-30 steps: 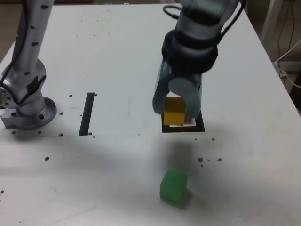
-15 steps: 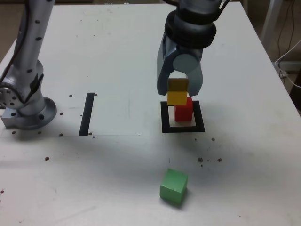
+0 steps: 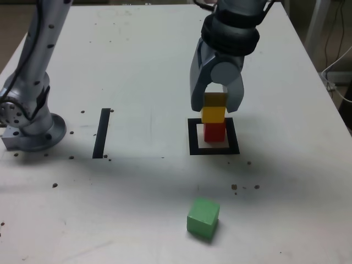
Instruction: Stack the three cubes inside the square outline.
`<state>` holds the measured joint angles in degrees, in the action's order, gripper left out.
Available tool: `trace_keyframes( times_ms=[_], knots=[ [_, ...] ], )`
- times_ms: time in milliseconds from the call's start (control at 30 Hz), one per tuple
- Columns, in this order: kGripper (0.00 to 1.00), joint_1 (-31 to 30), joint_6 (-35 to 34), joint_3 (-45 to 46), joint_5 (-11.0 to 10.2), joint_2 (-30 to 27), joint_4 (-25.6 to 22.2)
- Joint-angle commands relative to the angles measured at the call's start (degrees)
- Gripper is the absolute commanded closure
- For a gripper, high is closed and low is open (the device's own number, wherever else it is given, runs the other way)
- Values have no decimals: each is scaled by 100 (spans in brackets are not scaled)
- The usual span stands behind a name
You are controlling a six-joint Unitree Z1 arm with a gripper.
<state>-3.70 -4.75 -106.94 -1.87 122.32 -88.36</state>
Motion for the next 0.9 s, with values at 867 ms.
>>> trace_keyframes(
  times_ms=[867],
  knots=[
    [72, 218, 142, -89, 56, 335, 79]
  ],
)
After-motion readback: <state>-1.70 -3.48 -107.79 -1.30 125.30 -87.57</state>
